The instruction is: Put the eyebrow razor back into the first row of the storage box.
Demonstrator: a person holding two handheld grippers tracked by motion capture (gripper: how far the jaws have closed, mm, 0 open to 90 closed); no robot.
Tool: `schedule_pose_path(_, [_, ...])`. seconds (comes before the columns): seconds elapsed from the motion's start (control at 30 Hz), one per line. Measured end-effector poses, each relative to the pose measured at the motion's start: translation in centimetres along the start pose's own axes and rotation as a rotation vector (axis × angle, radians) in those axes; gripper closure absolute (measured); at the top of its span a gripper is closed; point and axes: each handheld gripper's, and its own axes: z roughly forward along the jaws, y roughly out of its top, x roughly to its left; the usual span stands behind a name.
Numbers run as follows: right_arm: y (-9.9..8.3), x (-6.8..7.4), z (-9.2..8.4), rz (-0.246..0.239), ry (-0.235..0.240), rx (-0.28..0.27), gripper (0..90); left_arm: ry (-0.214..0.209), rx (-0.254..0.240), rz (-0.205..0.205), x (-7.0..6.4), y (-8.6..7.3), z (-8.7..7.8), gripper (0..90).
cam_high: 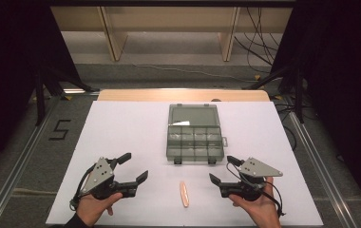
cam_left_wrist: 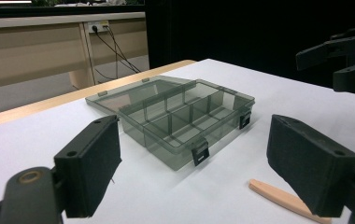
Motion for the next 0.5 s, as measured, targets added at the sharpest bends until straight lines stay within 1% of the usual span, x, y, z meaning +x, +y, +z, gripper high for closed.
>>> schedule_pose_path(0.03, [0.1,0.2,0.2,-0.015,0.012,-0.008,16.1,-0.002,-0.002,0.000,0.0,0.0,0.0,17.3])
schedule_pose_path(0.07, [0.1,0.2,0.2,-0.015,0.012,-0.008,16.1,-0.001,-0.001,0.001,0.0,0.0,0.0,17.3])
schedule_pose_path(0.1, [0.3,0.4,0.1,-0.010,0.009,0.016,16.1,-0.002,-0.001,0.001,0.0,0.0,0.0,17.3])
schedule_pose_path(0.17, [0.4,0.4,0.5,-0.034,0.022,0.002,16.2,-0.001,-0.001,0.001,0.0,0.0,0.0,17.3])
schedule_pose_path(0.2, [0.5,0.5,0.4,-0.039,0.019,0.012,16.2,0.005,0.007,0.002,0.0,0.0,0.0,17.4])
schedule_pose_path(0.23, [0.7,0.6,0.5,-0.031,0.026,0.017,16.2,0.005,0.009,0.002,0.0,0.0,0.0,17.4])
schedule_pose_path(0.27, [0.8,0.7,0.5,-0.045,0.028,0.024,16.2,0.006,0.009,0.002,0.0,0.0,0.0,17.3])
schedule_pose_path(0.33, [1.2,0.7,0.7,-0.061,0.042,0.043,16.2,0.005,0.009,0.001,0.0,0.0,0.0,17.4])
schedule_pose_path(0.37, [1.5,0.9,1.0,-0.077,0.058,0.062,16.2,0.005,0.010,0.005,0.0,0.0,0.0,17.3])
schedule_pose_path(0.4, [1.7,1.0,1.3,-0.078,0.070,0.068,16.3,0.005,0.010,0.005,0.0,0.0,0.0,17.4])
schedule_pose_path(0.5, [2.1,1.4,2.1,-0.108,0.081,0.132,17.2,0.005,0.010,0.007,0.0,0.0,0.0,17.4])
